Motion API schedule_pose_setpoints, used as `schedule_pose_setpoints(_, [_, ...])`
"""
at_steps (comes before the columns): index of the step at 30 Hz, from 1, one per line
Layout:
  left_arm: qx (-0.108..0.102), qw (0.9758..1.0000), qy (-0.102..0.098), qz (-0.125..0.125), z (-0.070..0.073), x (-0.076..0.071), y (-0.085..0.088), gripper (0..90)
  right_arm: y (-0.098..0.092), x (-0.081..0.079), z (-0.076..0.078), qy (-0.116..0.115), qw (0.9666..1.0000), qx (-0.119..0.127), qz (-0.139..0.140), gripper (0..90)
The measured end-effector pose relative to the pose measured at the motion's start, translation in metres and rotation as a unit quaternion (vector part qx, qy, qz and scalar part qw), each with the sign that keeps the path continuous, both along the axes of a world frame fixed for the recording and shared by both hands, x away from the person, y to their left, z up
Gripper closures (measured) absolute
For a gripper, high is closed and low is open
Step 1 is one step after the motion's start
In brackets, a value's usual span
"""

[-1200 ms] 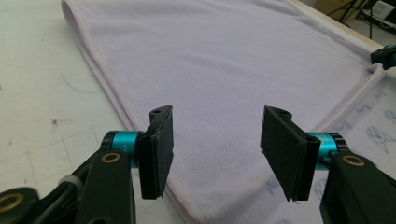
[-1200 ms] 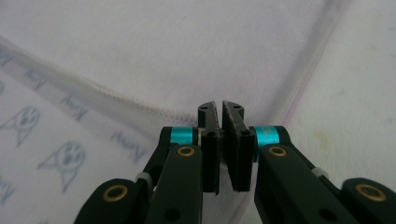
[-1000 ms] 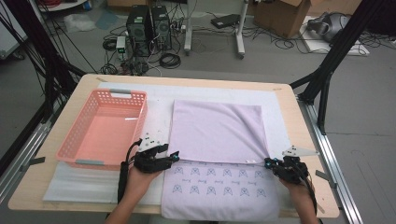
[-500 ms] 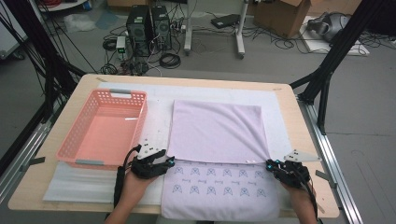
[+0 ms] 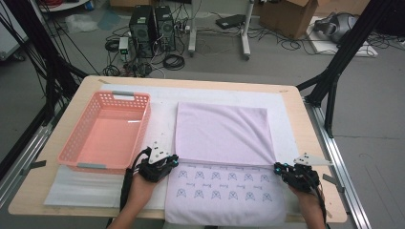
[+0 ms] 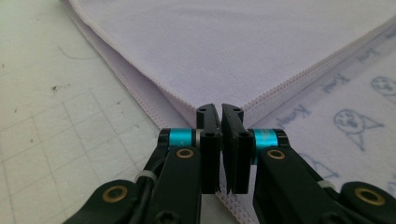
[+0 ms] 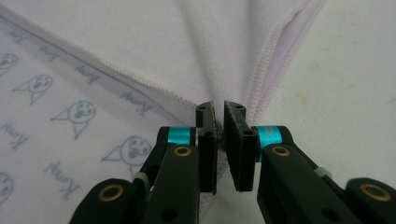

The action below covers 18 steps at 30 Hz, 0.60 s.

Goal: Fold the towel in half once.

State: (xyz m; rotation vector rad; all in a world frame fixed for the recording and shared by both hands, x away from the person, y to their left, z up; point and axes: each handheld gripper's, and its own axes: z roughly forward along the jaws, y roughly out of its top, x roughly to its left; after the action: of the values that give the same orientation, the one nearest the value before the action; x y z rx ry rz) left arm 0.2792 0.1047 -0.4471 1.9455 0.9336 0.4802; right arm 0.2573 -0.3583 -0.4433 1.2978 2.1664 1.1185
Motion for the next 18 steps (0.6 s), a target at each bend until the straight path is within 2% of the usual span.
schedule_pose_setpoints(8, [-0.050,0.9988,0.000,-0.001,0.010,-0.016,0.010,85.9,-0.003,-0.006,0.005,-0.001,0.9999,0.007,0.015,87.4])
schedule_pose_setpoints(14, [-0.069,0.9976,-0.004,-0.006,0.018,-0.030,0.013,85.9,-0.005,-0.019,0.014,-0.006,0.9996,0.014,0.023,87.6])
schedule_pose_setpoints(18, [-0.072,0.9974,-0.003,-0.011,0.019,-0.040,0.014,85.9,-0.010,-0.028,0.018,-0.011,0.9994,0.024,0.022,87.6])
